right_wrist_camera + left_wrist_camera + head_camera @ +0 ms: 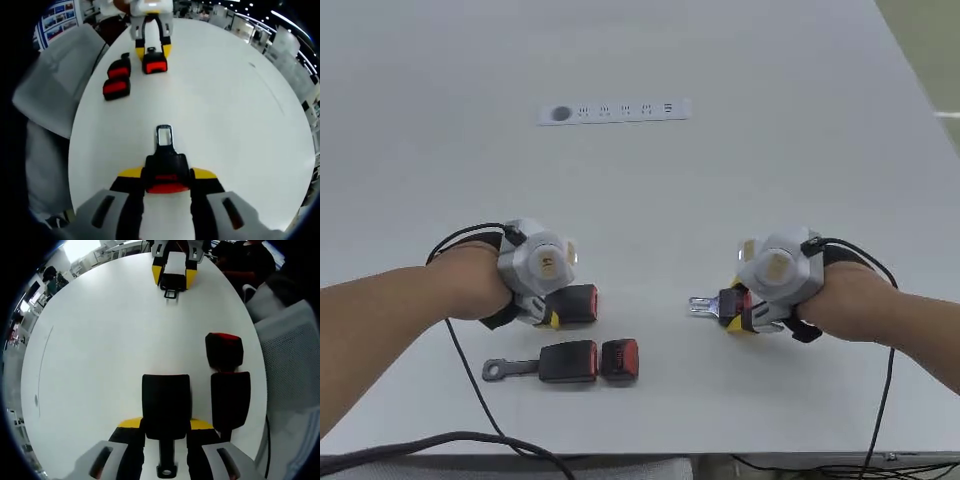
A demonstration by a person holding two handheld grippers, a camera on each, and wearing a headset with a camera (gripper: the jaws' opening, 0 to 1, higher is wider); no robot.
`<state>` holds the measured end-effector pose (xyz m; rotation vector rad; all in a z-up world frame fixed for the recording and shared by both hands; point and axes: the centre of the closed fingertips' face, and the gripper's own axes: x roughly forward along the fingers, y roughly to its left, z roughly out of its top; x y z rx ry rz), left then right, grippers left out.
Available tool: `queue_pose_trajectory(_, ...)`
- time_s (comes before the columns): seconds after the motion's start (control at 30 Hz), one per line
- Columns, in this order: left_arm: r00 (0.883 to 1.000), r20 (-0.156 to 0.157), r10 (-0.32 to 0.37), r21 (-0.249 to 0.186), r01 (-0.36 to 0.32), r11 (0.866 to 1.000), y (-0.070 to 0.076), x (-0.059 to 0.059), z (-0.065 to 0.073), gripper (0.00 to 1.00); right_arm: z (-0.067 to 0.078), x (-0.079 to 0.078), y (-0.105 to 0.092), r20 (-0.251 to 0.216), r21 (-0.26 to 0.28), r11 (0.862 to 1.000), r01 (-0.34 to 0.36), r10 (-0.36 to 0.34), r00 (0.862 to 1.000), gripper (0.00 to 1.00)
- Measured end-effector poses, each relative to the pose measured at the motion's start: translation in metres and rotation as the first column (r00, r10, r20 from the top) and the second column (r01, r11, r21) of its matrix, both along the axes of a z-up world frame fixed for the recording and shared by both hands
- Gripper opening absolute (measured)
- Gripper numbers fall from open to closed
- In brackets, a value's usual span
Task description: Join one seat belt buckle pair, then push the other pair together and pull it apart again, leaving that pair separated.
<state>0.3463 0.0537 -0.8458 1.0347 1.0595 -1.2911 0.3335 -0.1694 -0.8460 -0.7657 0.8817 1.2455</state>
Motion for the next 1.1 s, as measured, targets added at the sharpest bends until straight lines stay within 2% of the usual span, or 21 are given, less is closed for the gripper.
queue_pose_trajectory(0.23, 1.0, 0.001, 0.006, -0.001, -0.006, 1.0, 0.001, 0.0, -0.001, 0.33, 0.001, -0.003, 0.025, 0.001, 0.018, 0.999, -0.028, 0.028, 1.0, 0.35)
queue_pose_trajectory(0.87, 1.0, 0.003, 0.012, -0.003, -0.012, 1.0, 0.001, 0.0, -0.003, 0.33, 0.005, 0.008, 0.106, 0.021, 0.048, 0.994, -0.096, 0.095, 0.995, 0.35)
queue_pose_trajectory(1.1, 1.0, 0.003, 0.008, -0.005, -0.008, 1.0, 0.002, -0.001, -0.003, 0.33, 0.003, 0.011, 0.124, 0.027, 0.047, 0.993, -0.104, 0.102, 0.994, 0.35)
